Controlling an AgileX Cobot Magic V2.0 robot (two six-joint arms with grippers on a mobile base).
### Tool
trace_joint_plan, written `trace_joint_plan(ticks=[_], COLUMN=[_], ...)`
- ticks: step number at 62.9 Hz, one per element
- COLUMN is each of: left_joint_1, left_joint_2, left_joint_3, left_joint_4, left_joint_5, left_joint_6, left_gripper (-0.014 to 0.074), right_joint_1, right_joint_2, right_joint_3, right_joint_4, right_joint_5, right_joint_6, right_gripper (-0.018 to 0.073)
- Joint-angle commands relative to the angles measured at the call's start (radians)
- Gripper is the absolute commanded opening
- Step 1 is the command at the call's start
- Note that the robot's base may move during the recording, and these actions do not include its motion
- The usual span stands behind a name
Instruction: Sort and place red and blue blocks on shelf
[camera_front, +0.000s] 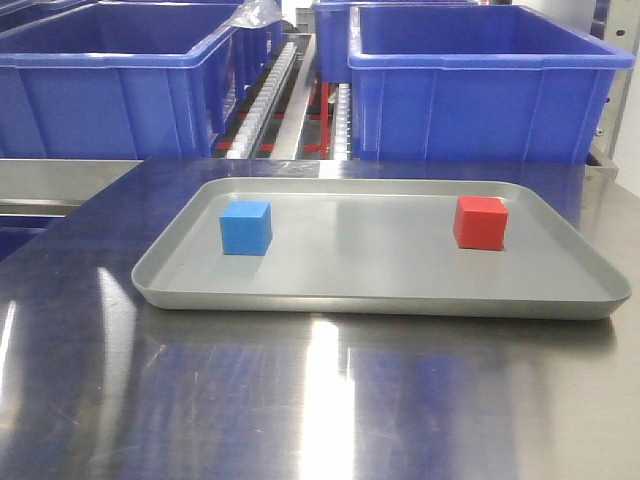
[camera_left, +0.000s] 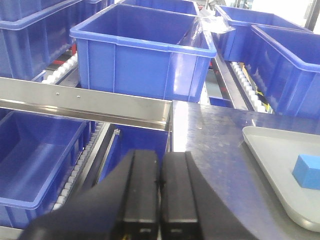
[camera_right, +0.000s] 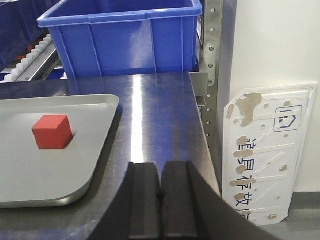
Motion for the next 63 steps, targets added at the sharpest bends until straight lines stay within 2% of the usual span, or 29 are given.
trace_joint_plan(ticks=[1,63], left_joint_1=[0.002,0.002], left_joint_2=[-0.019,-0.017], left_joint_3=[0.022,0.022], left_joint_4=[0.003,0.003], left_joint_5=[-0.086,-0.086], left_joint_6=[-0.003,-0.003], left_gripper=[0.0134,0.0134], right_joint_1=[-0.002,-0.002], right_joint_2=[-0.019,-0.019], right_joint_3=[-0.022,-0.022], right_joint_4=[-0.009,-0.009], right_joint_5=[-0.088,-0.088], right_joint_6=[-0.008,-0.008], right_gripper=[0.0057,0.0057])
